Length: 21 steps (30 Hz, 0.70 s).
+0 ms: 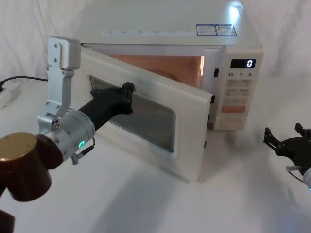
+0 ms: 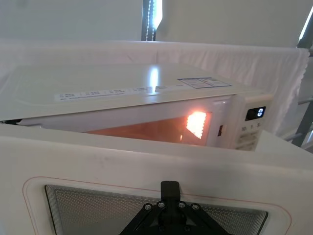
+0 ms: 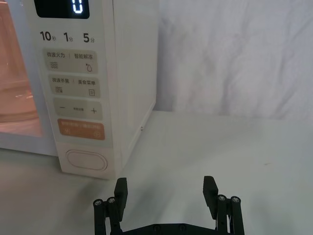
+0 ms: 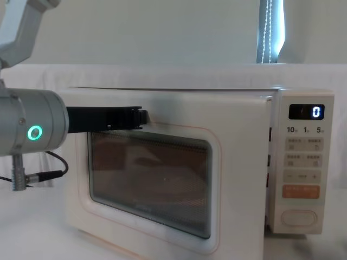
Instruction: Press the button to open the microwave door with one hand; close the microwave door with the other hand.
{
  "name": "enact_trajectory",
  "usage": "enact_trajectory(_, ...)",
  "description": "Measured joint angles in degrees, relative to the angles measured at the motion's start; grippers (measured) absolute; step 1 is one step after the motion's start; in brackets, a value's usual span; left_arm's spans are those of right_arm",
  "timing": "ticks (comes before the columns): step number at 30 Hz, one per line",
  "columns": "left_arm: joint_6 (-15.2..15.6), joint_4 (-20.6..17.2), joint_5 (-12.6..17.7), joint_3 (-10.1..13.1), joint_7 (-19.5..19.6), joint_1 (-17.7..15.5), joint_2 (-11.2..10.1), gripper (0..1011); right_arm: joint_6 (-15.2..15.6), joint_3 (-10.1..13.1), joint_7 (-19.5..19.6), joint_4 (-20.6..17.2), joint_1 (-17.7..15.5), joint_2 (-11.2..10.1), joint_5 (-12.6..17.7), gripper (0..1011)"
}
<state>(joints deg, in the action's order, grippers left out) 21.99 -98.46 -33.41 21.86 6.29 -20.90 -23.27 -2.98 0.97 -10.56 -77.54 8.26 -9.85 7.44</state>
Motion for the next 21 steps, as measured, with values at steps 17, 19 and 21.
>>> enact_trajectory(17, -0.23, 5.09, 4.13, 1.36, 2.32, -4.18, 4.11, 0, 0.0, 0.0, 0.0, 0.0, 0.0, 0.0, 0.0, 1002)
enact_trajectory(19, -0.23, 5.62, 4.53, 1.5, 2.39, -4.57, 4.5, 0, 0.0, 0.0, 0.0, 0.0, 0.0, 0.0, 0.0, 1002)
enact_trajectory(21, -0.23, 6.55, 5.39, 1.83, 2.43, -5.2, 5.07, 0, 0.0, 0.0, 0.0, 0.0, 0.0, 0.0, 0.0, 1002)
